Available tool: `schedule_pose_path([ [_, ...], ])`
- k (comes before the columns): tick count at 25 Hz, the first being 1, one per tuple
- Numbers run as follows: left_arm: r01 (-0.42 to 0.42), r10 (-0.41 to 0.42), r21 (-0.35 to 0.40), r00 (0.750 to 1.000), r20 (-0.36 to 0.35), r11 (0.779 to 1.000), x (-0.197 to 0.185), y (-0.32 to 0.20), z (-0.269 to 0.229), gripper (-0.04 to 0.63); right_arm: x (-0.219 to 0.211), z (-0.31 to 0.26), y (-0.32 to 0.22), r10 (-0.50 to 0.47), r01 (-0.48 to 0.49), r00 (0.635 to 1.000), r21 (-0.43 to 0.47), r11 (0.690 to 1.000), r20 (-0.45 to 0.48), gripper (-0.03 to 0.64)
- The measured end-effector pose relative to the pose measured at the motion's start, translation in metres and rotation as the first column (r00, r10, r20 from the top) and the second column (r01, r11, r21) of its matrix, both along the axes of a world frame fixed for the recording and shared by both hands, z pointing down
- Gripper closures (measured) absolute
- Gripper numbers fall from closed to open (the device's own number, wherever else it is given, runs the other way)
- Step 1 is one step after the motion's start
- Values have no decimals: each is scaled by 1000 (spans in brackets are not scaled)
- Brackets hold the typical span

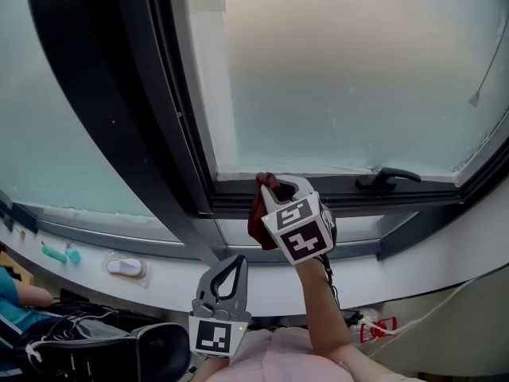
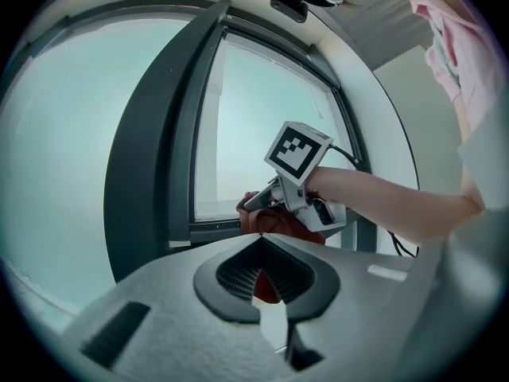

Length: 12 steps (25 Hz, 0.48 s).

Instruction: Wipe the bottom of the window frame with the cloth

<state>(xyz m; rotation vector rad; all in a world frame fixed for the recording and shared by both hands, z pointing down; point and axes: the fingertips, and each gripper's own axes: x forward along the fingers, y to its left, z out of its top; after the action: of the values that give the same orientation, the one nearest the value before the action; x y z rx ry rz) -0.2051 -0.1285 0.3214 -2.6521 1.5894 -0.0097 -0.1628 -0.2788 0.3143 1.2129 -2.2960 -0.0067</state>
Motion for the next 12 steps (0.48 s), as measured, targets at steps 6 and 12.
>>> schedule_pose_path([
  [6,5,-6,13,999,40,1000,20,2,2,595,12,0,2,-33,33,999,0,999,42,558],
  [12,59,-59,4,997,52,998,31,13,7,595,12,0,4,-89,88,996,17,996,32,558],
])
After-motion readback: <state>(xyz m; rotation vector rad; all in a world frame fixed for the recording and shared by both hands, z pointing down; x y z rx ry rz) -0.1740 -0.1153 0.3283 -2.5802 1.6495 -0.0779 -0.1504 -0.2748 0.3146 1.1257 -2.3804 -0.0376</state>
